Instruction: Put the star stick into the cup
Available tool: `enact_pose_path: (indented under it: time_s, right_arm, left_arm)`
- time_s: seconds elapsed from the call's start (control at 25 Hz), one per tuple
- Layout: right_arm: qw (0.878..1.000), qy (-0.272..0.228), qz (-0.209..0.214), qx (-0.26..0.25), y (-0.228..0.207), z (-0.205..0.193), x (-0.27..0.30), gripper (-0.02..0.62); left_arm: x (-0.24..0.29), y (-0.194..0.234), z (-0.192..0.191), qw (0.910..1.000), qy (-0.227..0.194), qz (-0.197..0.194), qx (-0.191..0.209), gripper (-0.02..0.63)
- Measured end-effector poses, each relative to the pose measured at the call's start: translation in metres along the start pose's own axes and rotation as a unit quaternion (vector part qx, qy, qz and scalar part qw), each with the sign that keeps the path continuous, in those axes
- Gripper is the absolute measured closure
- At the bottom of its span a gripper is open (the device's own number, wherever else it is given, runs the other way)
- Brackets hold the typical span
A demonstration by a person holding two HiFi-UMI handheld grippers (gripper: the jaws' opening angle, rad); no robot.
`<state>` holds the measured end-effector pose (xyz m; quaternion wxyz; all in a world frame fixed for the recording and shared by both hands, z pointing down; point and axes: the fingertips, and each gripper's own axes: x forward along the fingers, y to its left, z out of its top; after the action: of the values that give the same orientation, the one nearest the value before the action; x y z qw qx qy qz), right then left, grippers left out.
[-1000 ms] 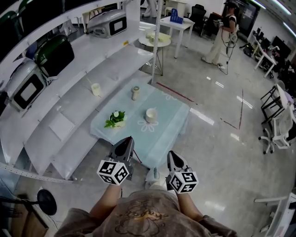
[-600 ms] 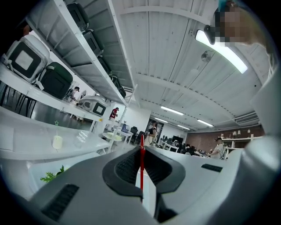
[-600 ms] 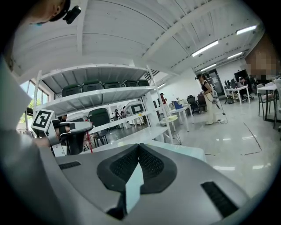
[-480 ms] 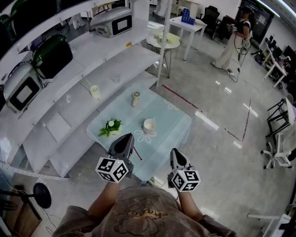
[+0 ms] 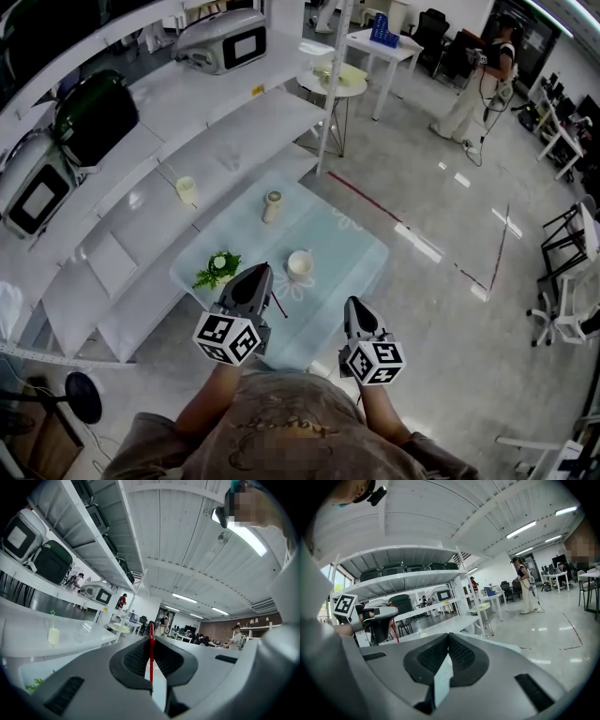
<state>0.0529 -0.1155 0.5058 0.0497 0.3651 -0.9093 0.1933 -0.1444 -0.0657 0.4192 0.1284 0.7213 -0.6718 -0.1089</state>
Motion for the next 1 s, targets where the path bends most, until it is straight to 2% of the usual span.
enact_pose_path:
  time_s: [0.48, 1.0]
  right_arm:
    - [0.999, -0.017, -0.047, 0.009, 0.001, 0.017, 0.027, 0.592]
    - [0.995, -0.024, -0.091, 0.016, -0.005, 0.015, 0.014, 0.592]
  left_arm:
    - [0.050, 0.029, 0.019, 0.9988, 0.015, -0.048, -0.002, 0.572]
    - [0.103, 0.034, 0.021, 0.9958, 0.015, -0.087, 0.022, 0.572]
